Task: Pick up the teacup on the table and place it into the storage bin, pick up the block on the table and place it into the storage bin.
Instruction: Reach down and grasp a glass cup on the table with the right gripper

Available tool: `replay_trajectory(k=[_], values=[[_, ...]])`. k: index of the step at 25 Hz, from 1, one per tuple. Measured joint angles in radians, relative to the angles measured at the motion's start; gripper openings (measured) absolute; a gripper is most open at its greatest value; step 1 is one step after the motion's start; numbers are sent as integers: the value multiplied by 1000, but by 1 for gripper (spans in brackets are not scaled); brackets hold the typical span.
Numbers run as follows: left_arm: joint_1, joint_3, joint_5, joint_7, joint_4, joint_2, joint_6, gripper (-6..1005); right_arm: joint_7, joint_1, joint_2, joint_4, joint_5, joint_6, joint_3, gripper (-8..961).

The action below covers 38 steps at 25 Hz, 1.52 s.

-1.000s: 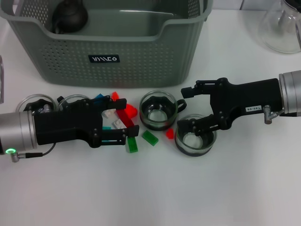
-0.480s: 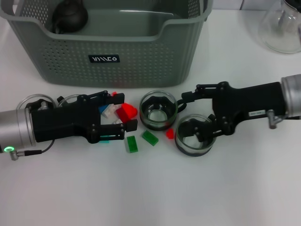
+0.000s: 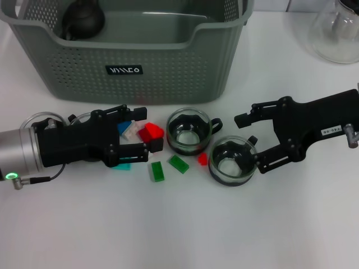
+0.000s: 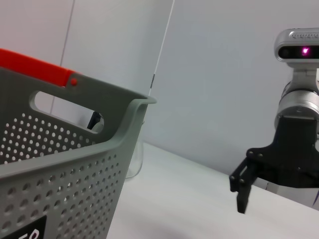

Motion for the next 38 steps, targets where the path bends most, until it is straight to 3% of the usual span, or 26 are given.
replay_trajectory(k=[15, 24, 38], values=[[6, -21, 0, 2, -1, -11, 0, 859, -18, 15, -2, -24, -2, -36, -137, 932], [4, -21, 0, 3, -1, -12, -1, 859, 127, 39, 4, -146, -115, -15, -307, 930], [10, -21, 0, 5, -1, -14, 10, 860, 227, 67, 8, -158, -130, 153, -577, 926]])
